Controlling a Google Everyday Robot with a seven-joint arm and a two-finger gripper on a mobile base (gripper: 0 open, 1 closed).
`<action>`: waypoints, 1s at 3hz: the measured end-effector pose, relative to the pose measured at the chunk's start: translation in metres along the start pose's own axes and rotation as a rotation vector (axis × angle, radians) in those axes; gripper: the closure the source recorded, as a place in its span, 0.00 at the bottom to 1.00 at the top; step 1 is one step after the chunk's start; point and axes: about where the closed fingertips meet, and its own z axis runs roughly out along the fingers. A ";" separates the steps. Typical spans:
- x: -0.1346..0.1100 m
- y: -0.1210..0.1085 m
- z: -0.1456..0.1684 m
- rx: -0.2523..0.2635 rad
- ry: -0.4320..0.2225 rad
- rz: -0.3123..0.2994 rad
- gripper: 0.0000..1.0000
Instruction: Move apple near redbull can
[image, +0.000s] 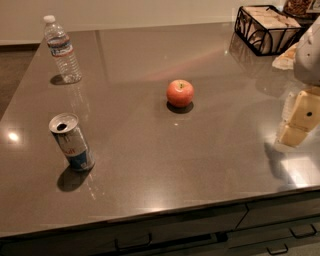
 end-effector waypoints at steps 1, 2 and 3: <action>0.000 0.000 0.000 0.000 0.000 0.000 0.00; -0.020 -0.013 0.010 -0.022 -0.073 0.029 0.00; -0.055 -0.033 0.031 -0.024 -0.126 0.061 0.00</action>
Offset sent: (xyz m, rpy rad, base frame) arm 0.0532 0.0446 -0.0072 0.2233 0.0341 -0.0145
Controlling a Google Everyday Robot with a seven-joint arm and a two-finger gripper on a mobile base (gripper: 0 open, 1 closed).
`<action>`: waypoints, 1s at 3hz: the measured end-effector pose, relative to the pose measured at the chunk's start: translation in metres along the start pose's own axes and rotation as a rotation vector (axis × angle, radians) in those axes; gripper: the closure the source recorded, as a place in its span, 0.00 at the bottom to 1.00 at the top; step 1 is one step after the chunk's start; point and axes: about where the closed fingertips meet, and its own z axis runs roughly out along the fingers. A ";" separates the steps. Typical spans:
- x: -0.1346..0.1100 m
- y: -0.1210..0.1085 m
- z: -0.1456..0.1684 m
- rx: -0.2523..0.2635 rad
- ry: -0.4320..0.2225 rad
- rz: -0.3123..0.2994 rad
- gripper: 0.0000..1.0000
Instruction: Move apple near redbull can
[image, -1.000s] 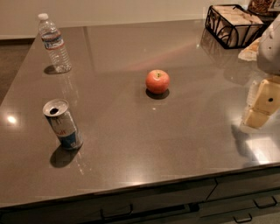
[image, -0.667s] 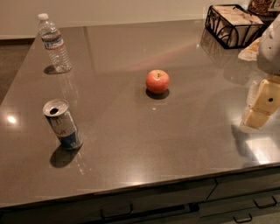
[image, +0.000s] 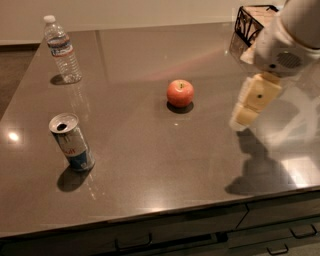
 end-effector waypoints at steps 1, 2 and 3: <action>-0.031 -0.021 0.030 0.020 -0.026 0.048 0.00; -0.056 -0.043 0.068 0.040 -0.039 0.105 0.00; -0.073 -0.060 0.101 0.028 -0.055 0.157 0.00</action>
Offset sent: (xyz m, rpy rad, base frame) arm 0.1185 0.0820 -0.0610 0.0889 -0.0275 -0.1755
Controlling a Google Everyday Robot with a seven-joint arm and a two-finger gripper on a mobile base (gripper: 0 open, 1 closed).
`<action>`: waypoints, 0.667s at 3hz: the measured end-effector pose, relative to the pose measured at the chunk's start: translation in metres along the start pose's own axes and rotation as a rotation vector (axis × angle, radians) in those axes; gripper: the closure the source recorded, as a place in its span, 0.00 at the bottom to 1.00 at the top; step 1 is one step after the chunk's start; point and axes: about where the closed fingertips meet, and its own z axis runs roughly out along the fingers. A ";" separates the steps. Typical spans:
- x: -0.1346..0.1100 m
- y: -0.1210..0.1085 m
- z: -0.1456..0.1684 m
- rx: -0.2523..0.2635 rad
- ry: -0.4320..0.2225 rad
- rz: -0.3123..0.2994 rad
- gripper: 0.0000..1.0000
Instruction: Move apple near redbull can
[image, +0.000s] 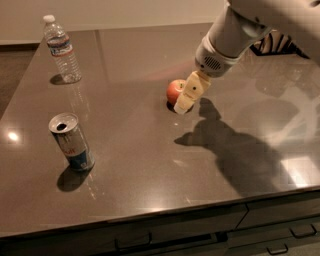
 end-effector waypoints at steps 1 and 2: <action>-0.016 -0.002 0.030 -0.025 -0.008 0.018 0.00; -0.030 0.000 0.051 -0.044 -0.014 0.012 0.00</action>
Offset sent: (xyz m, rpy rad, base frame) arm 0.0414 0.0584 -0.0470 0.0458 0.0436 0.0223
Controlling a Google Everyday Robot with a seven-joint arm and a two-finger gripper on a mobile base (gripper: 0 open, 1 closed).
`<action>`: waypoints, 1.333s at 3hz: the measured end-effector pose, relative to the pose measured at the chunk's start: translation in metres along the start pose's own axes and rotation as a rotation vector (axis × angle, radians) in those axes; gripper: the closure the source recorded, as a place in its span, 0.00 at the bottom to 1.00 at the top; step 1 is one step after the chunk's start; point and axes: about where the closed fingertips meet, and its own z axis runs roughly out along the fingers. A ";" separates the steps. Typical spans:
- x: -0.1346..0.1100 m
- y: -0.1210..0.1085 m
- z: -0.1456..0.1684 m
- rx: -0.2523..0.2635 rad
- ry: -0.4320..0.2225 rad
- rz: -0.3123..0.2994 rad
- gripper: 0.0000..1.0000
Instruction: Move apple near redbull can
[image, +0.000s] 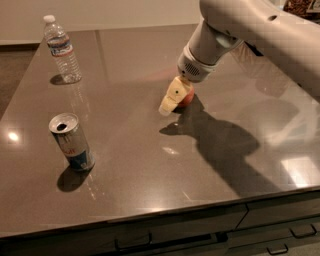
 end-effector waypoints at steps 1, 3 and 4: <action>-0.005 0.001 0.014 -0.025 0.005 -0.006 0.00; -0.003 0.002 0.021 -0.065 0.027 -0.009 0.46; -0.010 0.015 0.011 -0.090 -0.001 -0.057 0.70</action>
Offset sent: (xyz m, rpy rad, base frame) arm 0.0105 0.0094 -0.0203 -0.0054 0.0658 0.0231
